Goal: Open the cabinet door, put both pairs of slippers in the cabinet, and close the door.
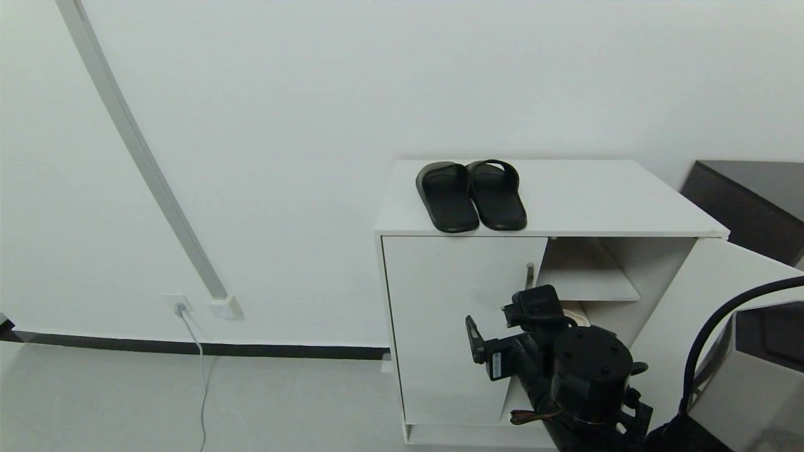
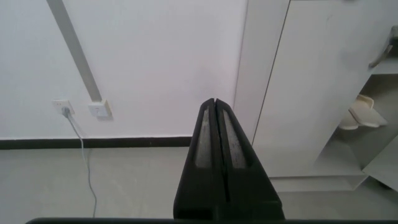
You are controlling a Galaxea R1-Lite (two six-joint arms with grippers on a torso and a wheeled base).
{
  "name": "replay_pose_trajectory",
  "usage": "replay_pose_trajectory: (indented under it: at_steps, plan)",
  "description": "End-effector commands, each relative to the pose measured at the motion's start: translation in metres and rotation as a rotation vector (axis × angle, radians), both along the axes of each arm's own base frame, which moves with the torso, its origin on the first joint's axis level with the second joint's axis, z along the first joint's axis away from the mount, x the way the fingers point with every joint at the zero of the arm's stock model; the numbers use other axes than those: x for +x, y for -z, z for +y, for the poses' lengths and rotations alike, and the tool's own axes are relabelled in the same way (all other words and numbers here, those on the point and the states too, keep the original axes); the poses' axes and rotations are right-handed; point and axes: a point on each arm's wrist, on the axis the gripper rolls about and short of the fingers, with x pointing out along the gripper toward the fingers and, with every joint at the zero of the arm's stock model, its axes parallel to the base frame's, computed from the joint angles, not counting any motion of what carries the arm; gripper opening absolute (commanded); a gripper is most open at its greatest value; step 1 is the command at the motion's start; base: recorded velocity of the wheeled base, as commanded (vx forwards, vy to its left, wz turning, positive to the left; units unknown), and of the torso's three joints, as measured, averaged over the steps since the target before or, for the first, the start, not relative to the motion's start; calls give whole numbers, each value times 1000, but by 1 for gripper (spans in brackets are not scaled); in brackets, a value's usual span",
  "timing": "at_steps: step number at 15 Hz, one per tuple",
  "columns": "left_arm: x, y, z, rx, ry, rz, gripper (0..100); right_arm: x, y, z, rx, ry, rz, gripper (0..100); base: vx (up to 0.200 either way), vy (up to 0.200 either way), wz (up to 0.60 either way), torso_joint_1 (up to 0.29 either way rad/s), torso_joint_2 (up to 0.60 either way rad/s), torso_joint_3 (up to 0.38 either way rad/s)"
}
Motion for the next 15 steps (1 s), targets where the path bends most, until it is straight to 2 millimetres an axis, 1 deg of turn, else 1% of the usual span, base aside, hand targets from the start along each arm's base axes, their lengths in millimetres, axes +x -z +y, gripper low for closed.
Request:
replay_pose_trajectory:
  at_steps: [1,8,11,12,13,14,15]
  plan:
    - [0,0,0,0,1,2,0,0,1,0,-2,-1,2,100,0,0,0,212,-540,-320]
    - [0,0,0,-2,1,0,0,-1,3,0,-5,-3,6,100,0,0,0,248,-580,-332]
    - [0,0,0,0,1,2,0,3,11,2,-2,-21,5,100,0,0,0,225,-496,-276]
    - [0,0,0,0,1,2,0,7,16,2,2,-43,0,100,0,0,0,66,-149,-85]
    - [0,0,0,0,1,2,0,17,23,-3,-34,-45,-12,100,0,0,0,36,-56,-36]
    - [0,0,0,0,1,0,0,25,16,-1,-17,-33,-43,100,0,0,0,0,0,0]
    - [0,0,0,0,1,2,0,37,4,3,6,-17,-67,100,0,0,0,0,0,0]
